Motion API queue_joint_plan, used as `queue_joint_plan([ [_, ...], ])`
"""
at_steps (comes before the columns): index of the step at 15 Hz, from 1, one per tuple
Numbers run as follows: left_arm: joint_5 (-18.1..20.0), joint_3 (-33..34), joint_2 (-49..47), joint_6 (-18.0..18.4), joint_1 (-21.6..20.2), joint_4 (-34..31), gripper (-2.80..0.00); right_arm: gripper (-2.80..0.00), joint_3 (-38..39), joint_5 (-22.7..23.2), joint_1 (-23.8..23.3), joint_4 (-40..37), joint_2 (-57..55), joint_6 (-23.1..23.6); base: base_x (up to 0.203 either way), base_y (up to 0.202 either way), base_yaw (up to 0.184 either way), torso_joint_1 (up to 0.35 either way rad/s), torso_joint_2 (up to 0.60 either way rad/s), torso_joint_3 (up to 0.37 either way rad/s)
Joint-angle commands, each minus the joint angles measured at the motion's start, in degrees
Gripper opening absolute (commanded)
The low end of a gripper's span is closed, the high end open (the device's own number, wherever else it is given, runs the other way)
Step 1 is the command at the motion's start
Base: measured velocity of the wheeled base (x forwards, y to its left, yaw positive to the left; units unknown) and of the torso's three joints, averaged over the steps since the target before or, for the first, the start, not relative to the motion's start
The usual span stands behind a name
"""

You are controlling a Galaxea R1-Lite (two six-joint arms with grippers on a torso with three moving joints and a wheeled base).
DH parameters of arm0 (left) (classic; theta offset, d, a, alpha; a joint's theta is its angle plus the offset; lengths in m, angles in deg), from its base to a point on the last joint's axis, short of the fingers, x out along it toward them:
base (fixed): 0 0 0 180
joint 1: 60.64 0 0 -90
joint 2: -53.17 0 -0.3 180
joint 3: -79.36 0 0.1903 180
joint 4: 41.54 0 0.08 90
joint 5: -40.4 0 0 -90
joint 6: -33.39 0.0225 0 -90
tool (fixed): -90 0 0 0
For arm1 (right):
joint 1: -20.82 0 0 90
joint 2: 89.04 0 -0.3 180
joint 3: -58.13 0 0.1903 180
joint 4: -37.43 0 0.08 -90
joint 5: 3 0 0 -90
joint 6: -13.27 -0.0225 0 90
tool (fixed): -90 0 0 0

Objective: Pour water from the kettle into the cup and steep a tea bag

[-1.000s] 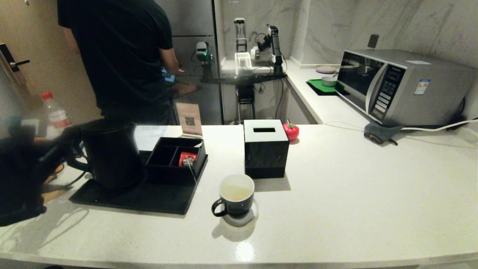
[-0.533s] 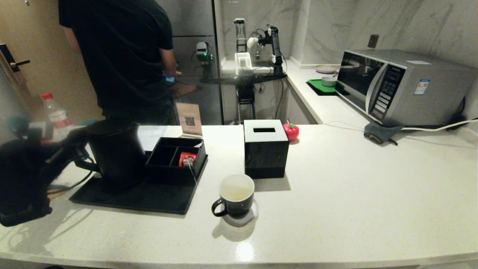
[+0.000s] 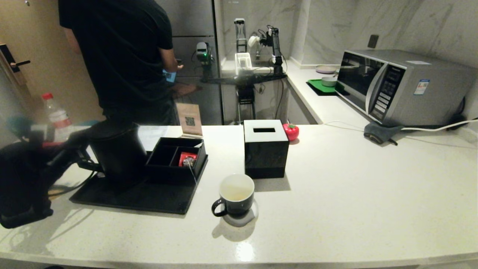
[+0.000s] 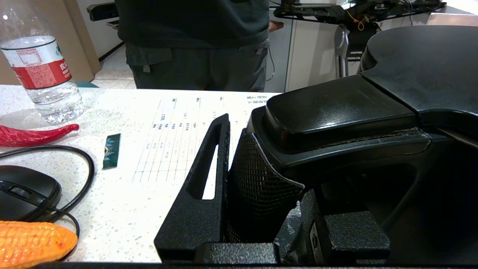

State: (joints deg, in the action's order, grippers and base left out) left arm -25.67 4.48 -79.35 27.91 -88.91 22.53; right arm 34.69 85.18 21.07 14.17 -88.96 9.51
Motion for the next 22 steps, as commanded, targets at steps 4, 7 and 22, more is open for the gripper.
queue_joint_plan([
  [4,0.2,1.1,0.1,0.1,0.0,2.5,-2.80,-2.80,0.0,0.0,0.0,0.1,-0.1,0.0,0.000,0.000,0.000,0.000,0.00,0.000],
  [7,0.2,1.8,0.4,0.1,0.2,2.5,-2.80,-2.80,0.1,0.0,0.0,0.1,-0.1,0.0,0.000,0.000,0.000,0.000,0.00,0.000],
  [22,0.2,6.6,4.4,0.0,0.2,2.5,0.00,-2.80,0.0,0.0,0.0,0.1,-0.1,0.0,0.000,0.000,0.000,0.000,0.00,0.000],
])
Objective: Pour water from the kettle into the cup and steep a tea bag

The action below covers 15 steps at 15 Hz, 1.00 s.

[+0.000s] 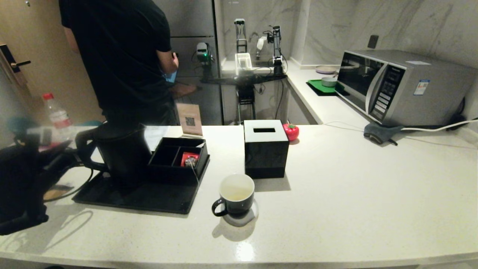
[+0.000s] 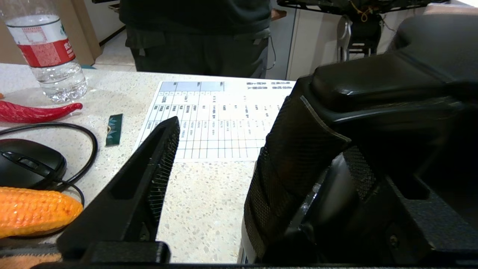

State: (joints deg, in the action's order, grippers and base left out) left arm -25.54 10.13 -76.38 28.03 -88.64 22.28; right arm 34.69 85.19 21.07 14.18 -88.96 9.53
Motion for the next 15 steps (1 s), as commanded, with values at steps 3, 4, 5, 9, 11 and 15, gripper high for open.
queue_joint_plan([
  [3,0.1,3.9,3.8,-0.1,-0.4,2.8,0.00,-2.80,0.1,0.0,0.0,0.1,-0.1,0.0,0.000,0.000,0.000,0.000,0.00,0.000],
  [4,0.1,4.8,4.5,0.0,-0.6,2.8,0.00,-2.80,0.0,0.0,0.0,0.1,-0.1,0.0,0.000,0.000,0.000,0.000,0.00,0.000],
  [5,0.1,5.6,5.1,0.0,-1.0,2.8,0.00,-2.80,0.1,0.0,0.0,0.1,-0.1,0.0,0.000,0.000,0.000,0.000,0.00,0.000],
  [9,1.4,8.9,8.0,-0.1,-2.4,2.8,0.00,-2.80,0.0,0.0,0.0,0.1,-0.1,0.0,0.000,0.000,0.000,0.000,0.00,0.000],
  [11,1.7,11.1,9.9,-0.1,-3.1,2.8,0.00,-2.80,0.0,0.0,0.0,0.1,-0.1,0.0,0.000,0.000,0.000,0.000,0.00,0.000],
  [15,1.8,17.1,14.6,-0.1,-4.2,2.8,0.00,-2.80,0.1,0.0,0.0,0.1,-0.1,0.0,0.000,0.000,0.000,0.000,0.00,0.000],
])
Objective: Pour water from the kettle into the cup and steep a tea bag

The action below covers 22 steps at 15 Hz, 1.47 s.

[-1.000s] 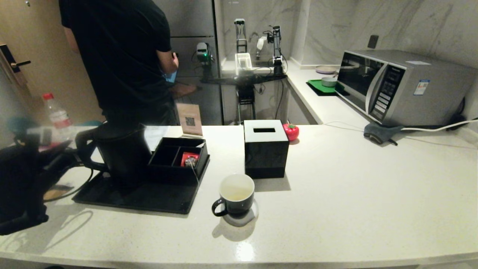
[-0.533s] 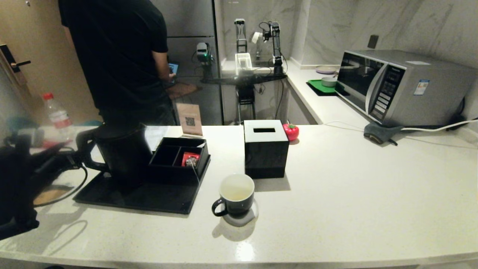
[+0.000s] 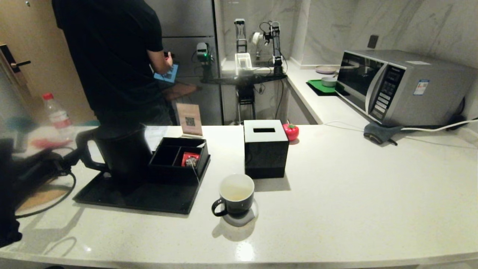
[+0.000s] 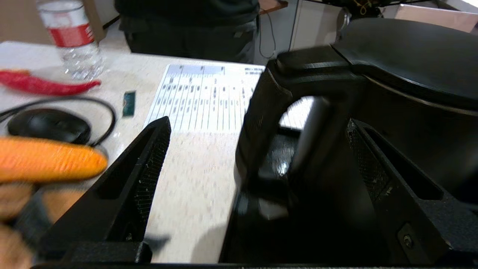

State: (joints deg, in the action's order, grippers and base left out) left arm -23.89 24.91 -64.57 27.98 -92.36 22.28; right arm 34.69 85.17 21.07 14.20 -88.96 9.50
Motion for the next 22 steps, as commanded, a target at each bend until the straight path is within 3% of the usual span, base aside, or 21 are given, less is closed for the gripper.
queue_joint_plan([
  [1,0.1,3.9,4.0,0.0,-0.8,2.8,0.00,-2.80,0.0,0.0,0.0,0.0,-0.1,0.0,0.000,0.000,0.000,0.000,0.00,0.000],
  [2,0.1,5.6,5.2,0.0,-1.0,2.8,0.00,-2.80,0.0,0.0,0.0,0.0,-0.1,0.0,0.000,0.000,0.000,0.000,0.00,0.000],
  [3,0.1,7.1,6.5,0.0,-1.1,2.8,-2.80,-2.80,0.1,0.0,0.0,0.0,-0.1,0.0,0.000,0.000,0.000,0.000,0.00,0.000],
  [10,0.2,19.0,18.4,-0.1,-0.1,2.8,-2.80,-2.80,0.0,0.0,0.0,0.0,-0.1,0.0,0.000,0.000,0.000,0.000,0.00,0.000],
  [17,2.1,26.0,27.5,-0.2,9.4,2.8,-2.80,-2.80,0.0,0.0,0.0,0.0,-0.1,0.0,0.000,0.000,0.000,0.000,0.00,0.000],
  [22,2.4,31.0,32.2,-0.3,11.0,2.0,-2.80,-2.80,0.0,0.0,0.0,0.0,-0.1,0.0,0.000,0.000,0.000,0.000,0.00,0.000],
])
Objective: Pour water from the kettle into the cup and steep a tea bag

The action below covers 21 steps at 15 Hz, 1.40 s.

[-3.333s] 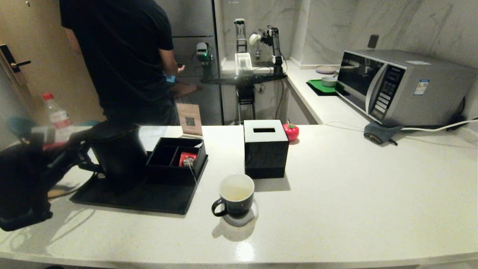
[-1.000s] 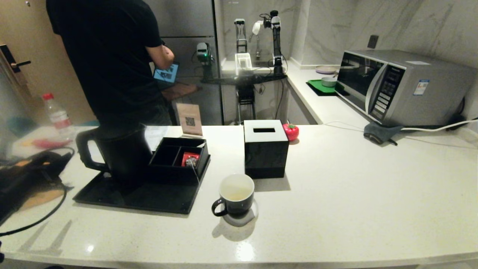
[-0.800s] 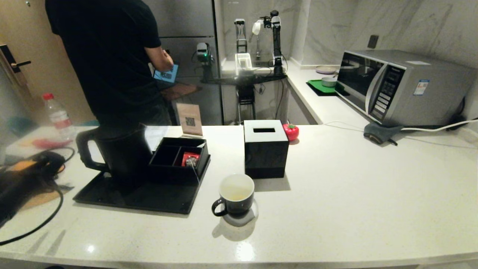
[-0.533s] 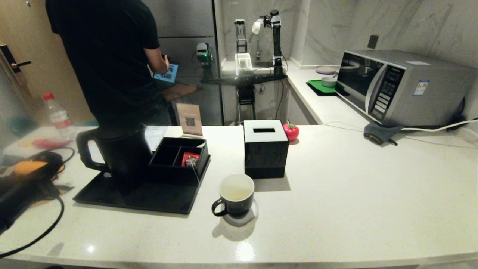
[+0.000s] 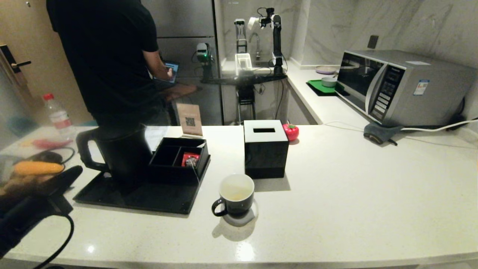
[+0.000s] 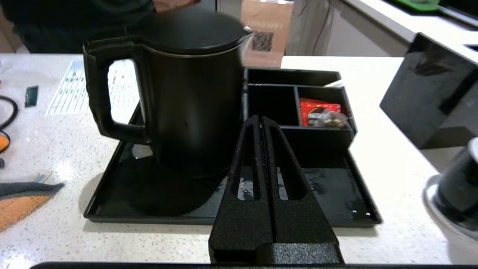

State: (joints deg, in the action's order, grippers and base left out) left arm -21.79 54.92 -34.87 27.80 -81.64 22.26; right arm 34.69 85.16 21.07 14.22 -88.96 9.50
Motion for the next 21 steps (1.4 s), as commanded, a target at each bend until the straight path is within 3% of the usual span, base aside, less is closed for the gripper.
queue_joint_plan([
  [1,0.4,1.1,4.0,-0.1,0.5,0.6,-2.80,-2.80,0.0,0.0,0.0,0.0,-0.1,0.0,0.000,0.000,0.000,0.000,0.00,0.000],
  [5,0.7,1.1,12.2,-0.2,2.6,-7.4,-2.80,-2.80,0.0,0.0,0.0,0.0,-0.1,0.0,0.000,0.000,0.000,0.000,0.00,0.000],
  [9,4.1,1.1,23.6,-0.3,3.5,-20.1,-2.80,-2.80,0.0,0.0,0.0,0.0,-0.1,0.0,0.000,0.000,0.000,0.000,0.00,0.000],
  [12,6.4,1.0,25.5,-0.3,7.3,-21.7,-2.80,-2.80,0.0,0.0,0.0,0.0,-0.1,0.0,0.000,0.000,0.000,0.000,0.00,0.000],
  [15,7.4,-0.5,26.2,-0.1,14.1,-23.8,-2.80,-2.80,0.0,0.0,0.0,0.0,-0.1,0.0,0.000,0.000,0.000,0.000,0.00,0.000],
  [18,7.2,-8.1,27.1,0.4,22.2,-36.8,-2.80,-2.80,0.0,0.0,0.0,0.0,-0.1,0.0,0.000,0.000,0.000,0.000,0.00,0.000],
  [21,6.7,-18.9,25.9,3.0,25.5,-55.8,-2.80,-2.80,0.0,0.0,0.0,0.0,-0.1,0.0,0.000,0.000,0.000,0.000,0.00,0.000],
])
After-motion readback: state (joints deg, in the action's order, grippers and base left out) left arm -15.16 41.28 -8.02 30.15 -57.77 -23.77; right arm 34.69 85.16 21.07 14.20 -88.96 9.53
